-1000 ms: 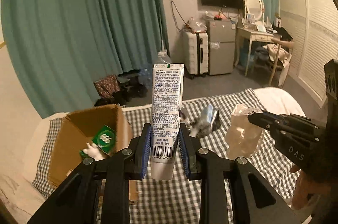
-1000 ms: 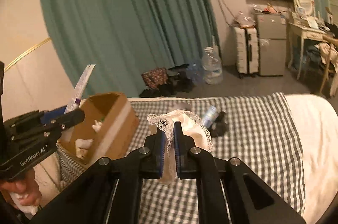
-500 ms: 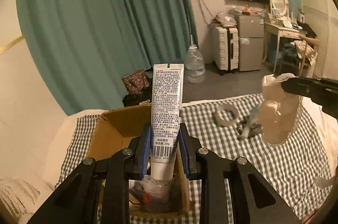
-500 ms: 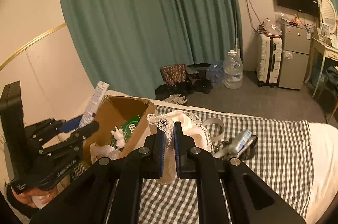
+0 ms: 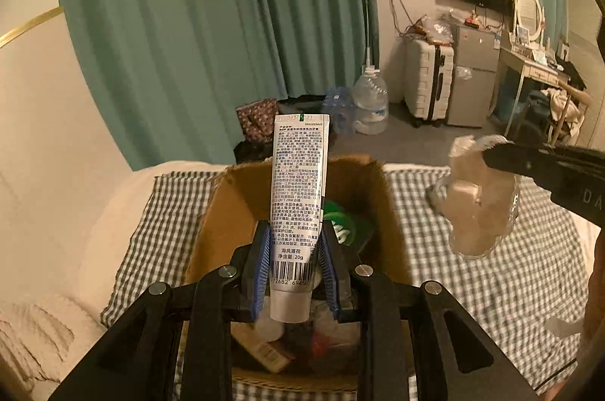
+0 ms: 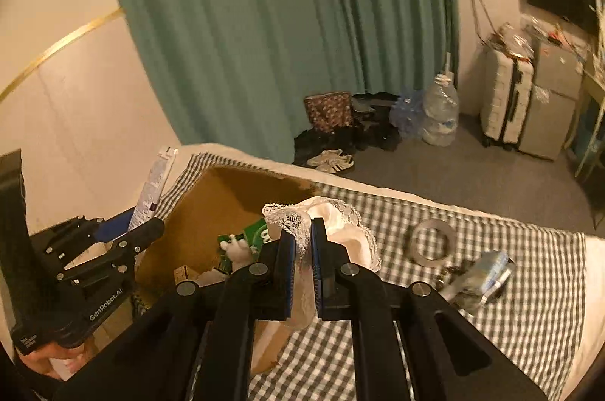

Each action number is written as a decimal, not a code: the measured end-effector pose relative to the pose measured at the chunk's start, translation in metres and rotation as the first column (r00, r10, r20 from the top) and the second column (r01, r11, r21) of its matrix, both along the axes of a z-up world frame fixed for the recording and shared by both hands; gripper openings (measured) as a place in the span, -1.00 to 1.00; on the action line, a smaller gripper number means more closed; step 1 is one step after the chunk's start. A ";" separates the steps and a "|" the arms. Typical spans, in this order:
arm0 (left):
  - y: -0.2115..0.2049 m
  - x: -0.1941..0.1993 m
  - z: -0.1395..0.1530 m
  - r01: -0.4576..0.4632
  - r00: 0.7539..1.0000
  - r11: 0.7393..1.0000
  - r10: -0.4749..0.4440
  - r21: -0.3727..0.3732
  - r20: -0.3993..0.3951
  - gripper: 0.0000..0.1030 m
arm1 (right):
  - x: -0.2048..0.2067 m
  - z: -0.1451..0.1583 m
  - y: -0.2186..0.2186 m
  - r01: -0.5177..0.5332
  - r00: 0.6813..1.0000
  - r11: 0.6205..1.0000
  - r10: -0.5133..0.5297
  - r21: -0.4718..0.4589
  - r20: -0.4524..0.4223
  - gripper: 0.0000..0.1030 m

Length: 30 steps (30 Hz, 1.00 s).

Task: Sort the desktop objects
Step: 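Carry the ointment tube and lace cloth over the cardboard box, then open both grippers to drop the tube and lace cloth into the box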

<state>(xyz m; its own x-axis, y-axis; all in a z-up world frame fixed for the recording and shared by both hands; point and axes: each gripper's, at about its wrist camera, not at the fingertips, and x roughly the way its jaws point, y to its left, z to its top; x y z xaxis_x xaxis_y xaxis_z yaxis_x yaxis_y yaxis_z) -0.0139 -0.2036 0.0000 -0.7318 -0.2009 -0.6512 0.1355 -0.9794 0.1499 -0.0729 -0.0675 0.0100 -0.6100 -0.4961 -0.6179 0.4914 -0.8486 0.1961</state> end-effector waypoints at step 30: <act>-0.043 -0.008 -0.033 -0.021 1.000 0.997 0.020 0.072 0.013 0.05 | -0.003 -0.057 -0.080 -0.091 0.995 0.990 0.094 0.105 -0.019 -0.05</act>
